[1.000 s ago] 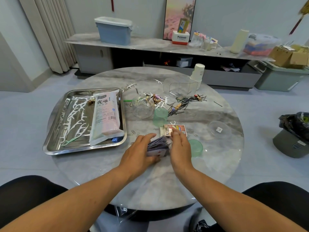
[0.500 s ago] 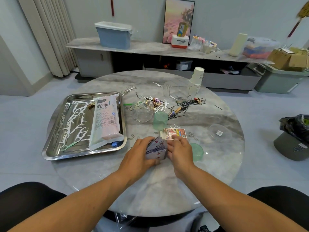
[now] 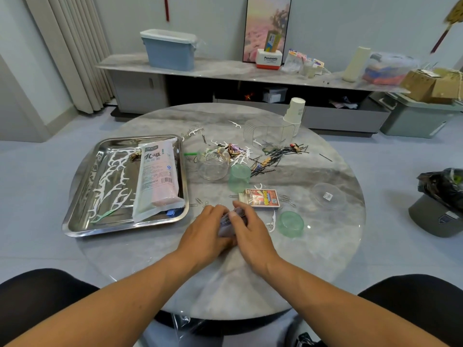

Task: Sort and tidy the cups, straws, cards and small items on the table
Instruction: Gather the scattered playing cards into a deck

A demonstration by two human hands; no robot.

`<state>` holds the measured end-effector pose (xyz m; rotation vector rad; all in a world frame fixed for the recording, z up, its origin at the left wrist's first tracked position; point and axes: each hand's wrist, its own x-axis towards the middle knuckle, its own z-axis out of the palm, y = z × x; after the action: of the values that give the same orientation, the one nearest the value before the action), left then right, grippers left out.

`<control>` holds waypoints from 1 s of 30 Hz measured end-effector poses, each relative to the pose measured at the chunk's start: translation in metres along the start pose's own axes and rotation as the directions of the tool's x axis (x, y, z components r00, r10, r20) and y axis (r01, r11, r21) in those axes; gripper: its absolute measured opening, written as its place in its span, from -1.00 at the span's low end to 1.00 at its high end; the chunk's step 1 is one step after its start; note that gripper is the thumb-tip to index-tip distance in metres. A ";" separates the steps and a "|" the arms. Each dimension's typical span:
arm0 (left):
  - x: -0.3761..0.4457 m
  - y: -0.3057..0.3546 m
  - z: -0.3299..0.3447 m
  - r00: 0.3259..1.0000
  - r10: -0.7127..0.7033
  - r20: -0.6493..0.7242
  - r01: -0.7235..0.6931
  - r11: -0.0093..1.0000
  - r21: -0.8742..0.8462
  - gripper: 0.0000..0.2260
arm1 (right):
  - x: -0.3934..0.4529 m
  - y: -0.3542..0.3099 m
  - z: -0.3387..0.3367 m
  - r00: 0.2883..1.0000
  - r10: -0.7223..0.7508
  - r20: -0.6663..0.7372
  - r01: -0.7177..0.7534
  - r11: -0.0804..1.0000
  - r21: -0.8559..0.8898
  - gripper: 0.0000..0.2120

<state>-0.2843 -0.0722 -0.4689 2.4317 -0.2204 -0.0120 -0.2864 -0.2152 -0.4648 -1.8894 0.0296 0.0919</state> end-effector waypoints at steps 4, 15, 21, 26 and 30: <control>-0.001 0.001 0.001 1.000 -0.024 -0.017 0.025 0.998 0.057 -0.53 | 0.005 -0.004 -0.005 0.985 0.069 -0.156 -0.053 0.993 0.107 -0.80; 0.001 0.001 -0.002 0.991 -0.057 -0.120 0.029 0.973 -0.227 -0.87 | 0.008 -0.010 -0.005 0.996 0.057 0.071 -0.068 0.983 0.170 -0.26; 0.001 0.025 -0.001 0.975 -0.122 -0.185 -0.003 0.828 -0.561 -0.83 | 0.008 -0.026 -0.005 0.994 0.072 0.081 -0.096 0.930 0.354 -0.14; -0.001 0.022 0.002 0.995 -0.096 -0.036 0.083 0.963 -0.256 -0.59 | 0.006 -0.017 -0.009 0.991 -0.118 -0.065 0.122 0.991 0.053 -0.48; 0.003 0.021 -0.012 0.964 -0.201 0.173 0.260 0.847 -0.464 -0.24 | 0.008 -0.005 -0.016 0.983 -0.184 0.013 0.184 0.973 -0.139 -0.38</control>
<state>-0.2837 -0.0811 -0.4461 1.9401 0.0282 -0.2874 -0.2775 -0.2282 -0.4555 -2.0226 -0.1560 -0.0342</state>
